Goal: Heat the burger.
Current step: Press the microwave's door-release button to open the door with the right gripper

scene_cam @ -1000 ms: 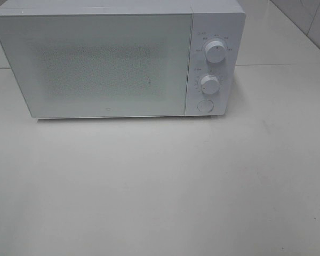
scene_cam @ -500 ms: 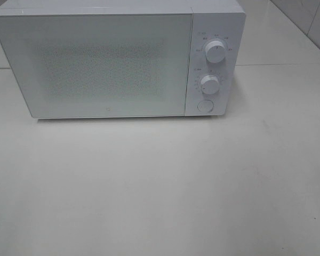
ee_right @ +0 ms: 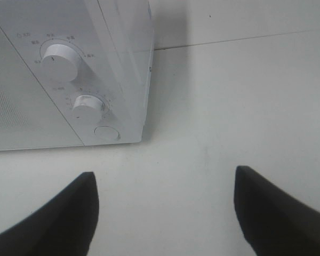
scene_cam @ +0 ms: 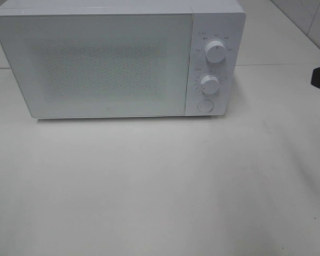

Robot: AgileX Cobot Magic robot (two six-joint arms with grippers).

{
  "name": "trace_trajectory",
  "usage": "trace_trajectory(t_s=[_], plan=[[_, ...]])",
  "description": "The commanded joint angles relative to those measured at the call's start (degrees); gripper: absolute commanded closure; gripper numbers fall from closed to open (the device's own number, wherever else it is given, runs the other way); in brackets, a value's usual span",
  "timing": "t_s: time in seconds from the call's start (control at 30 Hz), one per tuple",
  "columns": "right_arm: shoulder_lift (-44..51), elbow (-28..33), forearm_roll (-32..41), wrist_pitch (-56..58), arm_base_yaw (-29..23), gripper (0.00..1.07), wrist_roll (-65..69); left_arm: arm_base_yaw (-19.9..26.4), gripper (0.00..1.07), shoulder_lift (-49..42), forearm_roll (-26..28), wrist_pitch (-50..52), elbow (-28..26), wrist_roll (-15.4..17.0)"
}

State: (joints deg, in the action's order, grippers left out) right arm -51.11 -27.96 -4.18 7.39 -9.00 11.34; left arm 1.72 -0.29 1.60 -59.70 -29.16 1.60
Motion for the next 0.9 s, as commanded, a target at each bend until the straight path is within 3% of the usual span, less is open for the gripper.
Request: trace_trajectory(t_s=[0.03,0.57,0.7,0.9], plan=[[-2.58,0.06,0.17,-4.93,0.29,0.39,-0.11,0.23,0.04,-1.2,0.06,0.34,0.17,-0.06],[-21.72,3.44,-2.64,-40.62,0.29,0.39,-1.09,0.23,0.04,-1.2,0.06,0.34,0.17,-0.06],[-26.99,6.47,1.78,-53.74,0.29,0.39,-6.3,0.23,0.04,-1.2,0.06,0.34,0.17,-0.06],[-32.2,9.34,9.28,-63.48,0.11,0.39,-12.83,0.23,0.04,-1.2,0.06,0.34,0.17,-0.06]])
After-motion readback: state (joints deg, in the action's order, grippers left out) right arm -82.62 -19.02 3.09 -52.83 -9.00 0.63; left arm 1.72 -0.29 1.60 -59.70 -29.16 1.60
